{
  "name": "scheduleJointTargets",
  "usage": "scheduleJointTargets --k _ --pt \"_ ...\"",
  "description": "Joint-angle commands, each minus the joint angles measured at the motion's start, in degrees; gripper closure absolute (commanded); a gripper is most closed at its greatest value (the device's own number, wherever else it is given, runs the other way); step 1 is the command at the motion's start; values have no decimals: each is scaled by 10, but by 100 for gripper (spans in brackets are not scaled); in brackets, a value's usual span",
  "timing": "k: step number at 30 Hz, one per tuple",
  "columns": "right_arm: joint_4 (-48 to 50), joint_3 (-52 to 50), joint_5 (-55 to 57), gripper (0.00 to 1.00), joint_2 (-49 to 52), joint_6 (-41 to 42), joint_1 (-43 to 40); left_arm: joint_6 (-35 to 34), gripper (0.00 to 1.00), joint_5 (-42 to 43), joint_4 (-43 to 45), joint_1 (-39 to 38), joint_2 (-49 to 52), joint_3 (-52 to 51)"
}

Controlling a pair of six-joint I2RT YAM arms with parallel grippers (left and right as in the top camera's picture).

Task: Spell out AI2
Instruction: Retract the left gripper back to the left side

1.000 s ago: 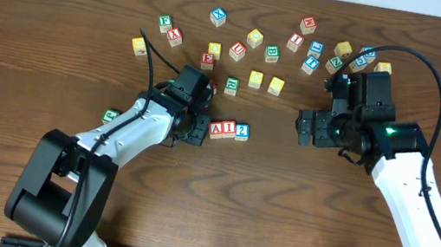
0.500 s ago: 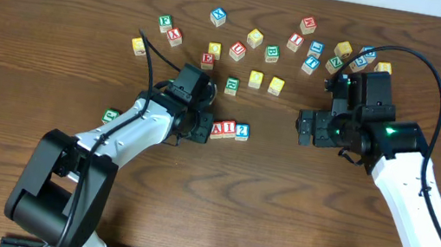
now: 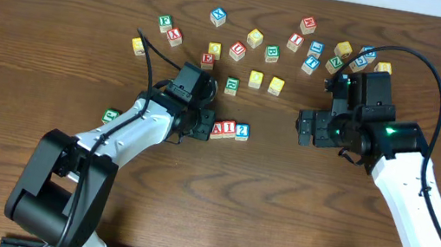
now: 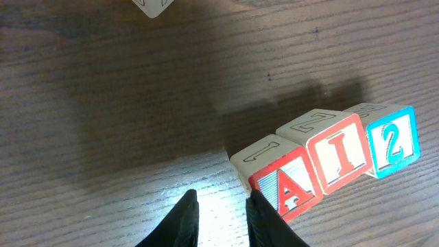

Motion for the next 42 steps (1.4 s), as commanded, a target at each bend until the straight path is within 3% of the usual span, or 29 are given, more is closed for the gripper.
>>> scheduleJointTargets --k 1,6,25,33,39,40,41,42 --pt "0 -2 5 1 -5 -5 -2 -6 76 8 1 -2 6 -6" --pt "0 -2 5 1 -5 -5 -2 -6 76 36 10 -2 6 -6" --pt "1 -2 5 1 -3 -5 -2 -5 80 11 24 8 5 6" --pt "2 -2 4 1 46 9 -1 17 81 11 14 30 -25 34" --pt "12 -2 -3 2 121 4 14 21 80 -88 -22 58 -64 34" --pt "18 -2 -10 8 132 -1 19 21 78 -111 -32 66 -70 34" --pt "26 -2 -20 21 143 -1 23 21 75 -131 -44 76 -74 34" --pt "35 -2 -31 43 152 -1 27 21 72 -142 -53 83 -77 34"
